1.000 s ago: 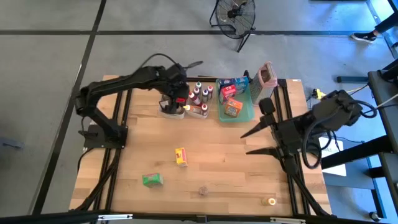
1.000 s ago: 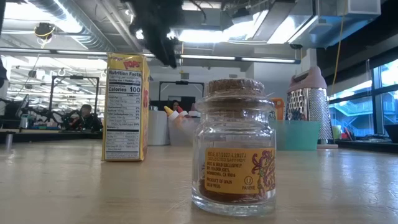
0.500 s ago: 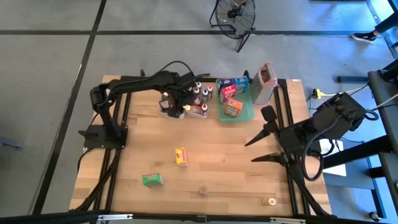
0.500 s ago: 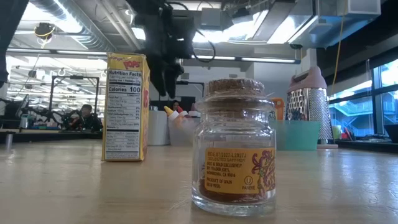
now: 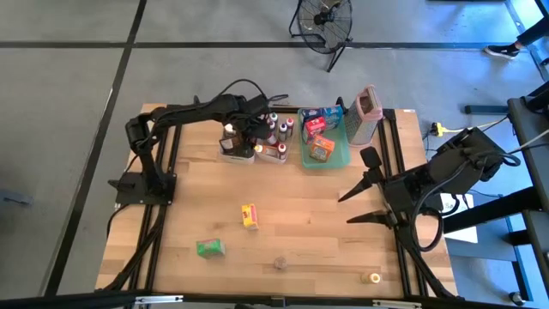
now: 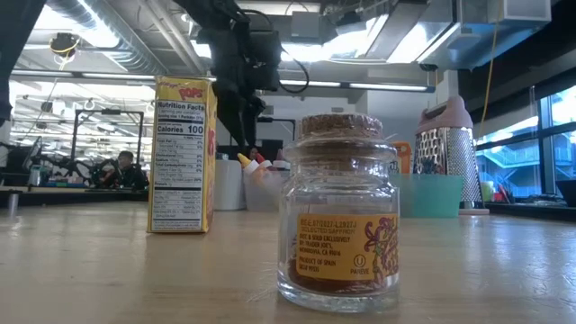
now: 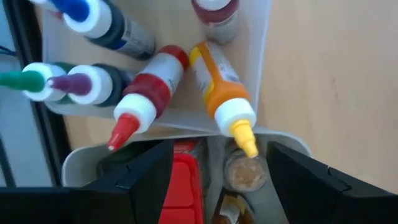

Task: Pick & Place Kitchen Items
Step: Adjust the yellow food coloring bottle in the transparent bin

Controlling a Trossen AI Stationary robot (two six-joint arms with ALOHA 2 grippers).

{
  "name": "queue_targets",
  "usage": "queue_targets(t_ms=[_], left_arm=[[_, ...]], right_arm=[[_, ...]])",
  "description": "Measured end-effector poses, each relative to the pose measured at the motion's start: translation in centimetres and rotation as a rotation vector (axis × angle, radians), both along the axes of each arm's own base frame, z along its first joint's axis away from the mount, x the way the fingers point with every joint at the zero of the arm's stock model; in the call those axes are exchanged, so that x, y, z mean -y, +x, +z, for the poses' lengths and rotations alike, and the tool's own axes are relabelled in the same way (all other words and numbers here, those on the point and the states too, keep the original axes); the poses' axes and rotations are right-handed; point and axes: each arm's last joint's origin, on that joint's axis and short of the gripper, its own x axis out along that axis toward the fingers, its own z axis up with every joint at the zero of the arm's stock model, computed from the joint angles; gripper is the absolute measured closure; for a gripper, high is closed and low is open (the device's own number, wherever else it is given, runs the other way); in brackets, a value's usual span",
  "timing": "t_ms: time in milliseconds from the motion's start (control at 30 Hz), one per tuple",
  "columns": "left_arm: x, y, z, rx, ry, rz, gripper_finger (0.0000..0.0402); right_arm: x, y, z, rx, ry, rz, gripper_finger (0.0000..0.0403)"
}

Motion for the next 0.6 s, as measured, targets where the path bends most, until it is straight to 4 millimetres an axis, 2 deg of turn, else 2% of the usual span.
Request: queue_targets(t_ms=[200, 367, 600], left_arm=[[0.6, 0.3, -0.2, 0.020, -0.029, -0.034, 0.0148], [1.0, 0.1, -1.9, -0.005, -0.031, -0.052, 0.0148], [0.9, 0.1, -2.0, 0.005, -0.015, -0.048, 0.0148]], right_arm=[[0.0, 0.0, 0.0, 0.001, -0.003, 0.001, 0.0204], [0.0, 0.0, -0.1, -0.004, -0.007, 0.001, 0.0204], [0.0, 0.0, -0.1, -0.007, -0.009, 0.001, 0.0203]])
